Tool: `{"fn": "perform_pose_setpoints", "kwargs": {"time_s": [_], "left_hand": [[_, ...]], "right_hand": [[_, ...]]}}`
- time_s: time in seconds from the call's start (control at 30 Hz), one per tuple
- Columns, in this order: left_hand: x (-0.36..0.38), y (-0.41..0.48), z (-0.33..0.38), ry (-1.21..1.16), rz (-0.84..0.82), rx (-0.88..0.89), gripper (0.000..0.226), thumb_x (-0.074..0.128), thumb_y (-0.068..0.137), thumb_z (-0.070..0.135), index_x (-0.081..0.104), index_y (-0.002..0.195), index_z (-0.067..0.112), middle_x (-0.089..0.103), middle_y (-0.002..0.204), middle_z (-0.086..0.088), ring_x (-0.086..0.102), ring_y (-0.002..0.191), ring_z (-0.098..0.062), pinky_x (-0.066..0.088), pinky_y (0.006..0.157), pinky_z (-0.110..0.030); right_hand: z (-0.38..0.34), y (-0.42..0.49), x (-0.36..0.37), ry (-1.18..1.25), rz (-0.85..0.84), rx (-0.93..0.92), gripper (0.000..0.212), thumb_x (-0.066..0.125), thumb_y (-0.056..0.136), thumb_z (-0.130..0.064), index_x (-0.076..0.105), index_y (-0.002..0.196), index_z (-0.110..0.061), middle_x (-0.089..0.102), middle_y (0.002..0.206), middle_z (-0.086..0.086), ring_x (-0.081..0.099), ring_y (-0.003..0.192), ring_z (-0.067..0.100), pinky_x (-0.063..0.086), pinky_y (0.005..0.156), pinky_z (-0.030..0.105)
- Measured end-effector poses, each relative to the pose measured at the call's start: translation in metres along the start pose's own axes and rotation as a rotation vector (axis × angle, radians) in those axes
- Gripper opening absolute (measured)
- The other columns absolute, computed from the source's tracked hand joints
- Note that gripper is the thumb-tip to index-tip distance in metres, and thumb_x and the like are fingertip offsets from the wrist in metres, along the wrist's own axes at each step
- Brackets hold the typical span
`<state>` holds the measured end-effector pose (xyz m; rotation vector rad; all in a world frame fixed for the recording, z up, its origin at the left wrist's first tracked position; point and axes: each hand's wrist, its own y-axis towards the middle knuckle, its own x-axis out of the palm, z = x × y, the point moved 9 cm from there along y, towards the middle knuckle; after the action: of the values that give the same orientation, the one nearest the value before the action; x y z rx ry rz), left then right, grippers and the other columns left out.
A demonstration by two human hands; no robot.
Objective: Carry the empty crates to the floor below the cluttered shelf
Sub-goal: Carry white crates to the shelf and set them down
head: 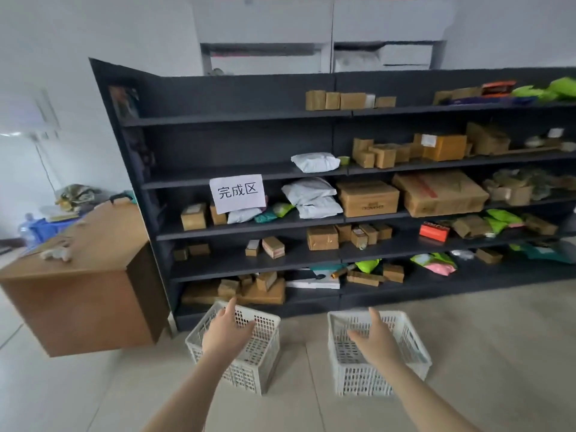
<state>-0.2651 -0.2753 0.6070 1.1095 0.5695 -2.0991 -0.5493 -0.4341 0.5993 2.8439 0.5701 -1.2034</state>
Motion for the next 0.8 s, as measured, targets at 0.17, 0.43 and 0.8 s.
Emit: {"fn": "perform_pose_setpoints", "kwargs": {"time_s": [0.17,0.43,0.8], "left_hand": [[0.000,0.117,-0.008,0.029,-0.038,-0.017,0.080,0.055,0.085,0.051,0.016,0.151,0.029,0.039,0.150,-0.002,0.053,0.125,-0.022,0.054,0.093,-0.038],[0.001,0.264,-0.030,0.023,-0.062,-0.060,0.074,0.053,0.086,0.051,0.018,0.149,0.033,0.039,0.149,-0.004,0.056,0.120,-0.024,0.052,0.094,-0.042],[-0.036,0.467,-0.089,-0.006,-0.013,-0.180,0.077,0.055,0.088,0.049,0.016,0.151,0.030,0.043,0.146,-0.006,0.055,0.120,-0.022,0.054,0.090,-0.034]], "right_hand": [[-0.041,0.103,0.049,0.003,-0.038,0.040,0.080,0.059,0.086,-0.041,0.016,0.149,-0.014,0.042,0.146,0.009,0.047,0.129,0.027,0.042,0.101,0.040],[-0.105,0.242,0.128,-0.038,-0.112,0.050,0.079,0.059,0.086,-0.039,0.017,0.148,-0.016,0.037,0.148,0.012,0.042,0.132,0.030,0.040,0.103,0.042],[-0.219,0.417,0.274,-0.221,-0.292,-0.070,0.075,0.054,0.088,-0.042,0.016,0.147,-0.015,0.043,0.141,0.014,0.052,0.122,0.028,0.049,0.092,0.035]]}}
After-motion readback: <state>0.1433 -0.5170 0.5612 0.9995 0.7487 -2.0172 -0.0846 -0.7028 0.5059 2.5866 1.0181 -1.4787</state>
